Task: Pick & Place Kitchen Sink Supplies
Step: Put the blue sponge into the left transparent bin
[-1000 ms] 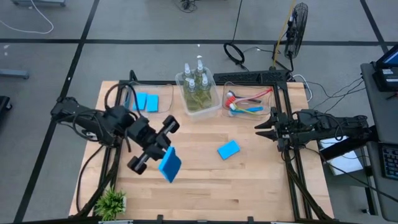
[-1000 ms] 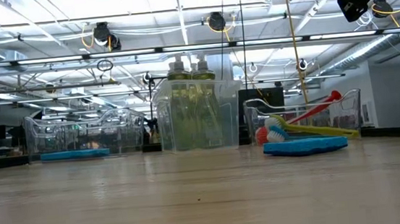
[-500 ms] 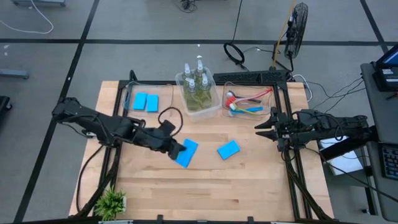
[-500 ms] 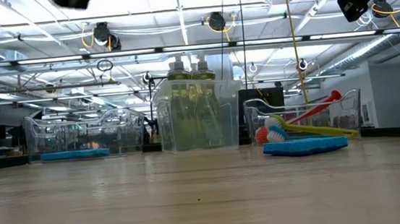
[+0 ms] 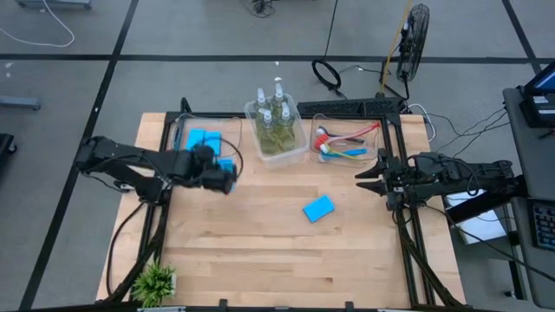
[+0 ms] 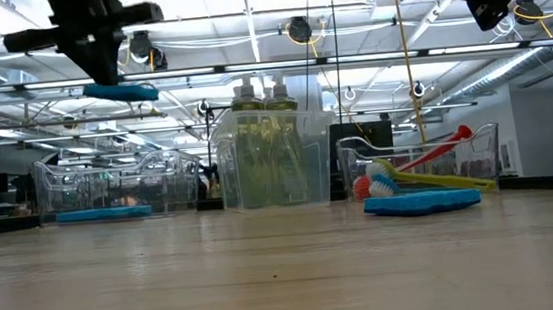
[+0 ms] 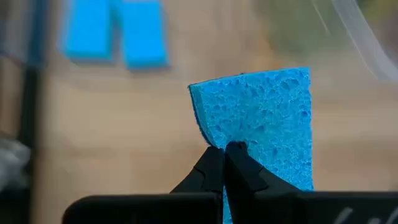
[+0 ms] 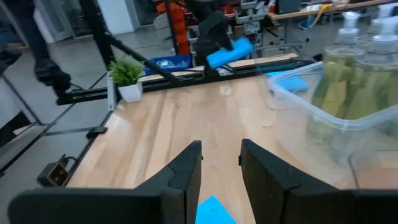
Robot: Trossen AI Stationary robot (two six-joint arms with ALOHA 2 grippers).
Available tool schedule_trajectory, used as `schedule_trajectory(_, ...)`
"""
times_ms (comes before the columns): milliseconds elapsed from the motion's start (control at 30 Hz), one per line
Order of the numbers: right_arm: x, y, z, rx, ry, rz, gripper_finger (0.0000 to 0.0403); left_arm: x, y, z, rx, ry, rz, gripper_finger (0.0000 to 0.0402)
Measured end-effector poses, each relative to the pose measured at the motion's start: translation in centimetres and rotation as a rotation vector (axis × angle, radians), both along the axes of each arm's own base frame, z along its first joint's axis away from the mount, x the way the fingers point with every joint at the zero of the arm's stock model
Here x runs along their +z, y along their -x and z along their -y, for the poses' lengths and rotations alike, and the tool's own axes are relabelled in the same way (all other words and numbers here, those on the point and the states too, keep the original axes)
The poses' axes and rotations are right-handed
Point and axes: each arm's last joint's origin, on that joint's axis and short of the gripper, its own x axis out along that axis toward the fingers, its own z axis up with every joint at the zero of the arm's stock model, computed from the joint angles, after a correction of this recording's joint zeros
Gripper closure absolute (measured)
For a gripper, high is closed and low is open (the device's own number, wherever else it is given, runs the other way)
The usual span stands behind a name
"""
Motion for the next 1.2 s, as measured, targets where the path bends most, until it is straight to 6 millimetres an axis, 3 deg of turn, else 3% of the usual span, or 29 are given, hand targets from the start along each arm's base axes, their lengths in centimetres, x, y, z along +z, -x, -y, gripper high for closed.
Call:
schedule_trajectory(133, 0.0, 0.0, 0.2, -0.052, 0.007, 0.001, 0.0303, 0.3, 0.6, -3.4, 0.01, -0.108, -0.104, 0.0401)
schedule_trajectory(367, 0.0, 0.0, 0.2, -0.052, 0.007, 0.0, 0.0303, 0.5, 2.1, -11.6, -0.026, -0.126, -0.268, 0.0401)
schedule_trajectory(533, 0.0, 0.0, 0.1, -0.051, 0.007, 0.0, 0.0303, 0.7, 4.1, -17.0, -0.043, -0.083, -0.23, 0.04)
schedule_trajectory(633, 0.0, 0.0, 0.1, -0.05, 0.007, 0.0, 0.0303, 0.6, 5.8, -19.2, -0.05, -0.041, -0.201, 0.0401)
schedule_trajectory(833, 0.0, 0.0, 0.2, -0.051, 0.007, 0.0, 0.0303, -1.3, 8.2, -20.9, -0.039, 0.051, -0.192, 0.04)
schedule_trajectory(1100, 0.0, 0.0, 0.2, -0.053, 0.007, 0.0, 0.0303, -5.8, 9.5, -21.1, 0.003, 0.098, -0.191, 0.04)
schedule_trajectory(1200, 0.0, 0.0, 0.2, -0.053, 0.007, 0.001, 0.0303, -6.1, 9.3, -21.1, 0.008, 0.076, -0.199, 0.04)
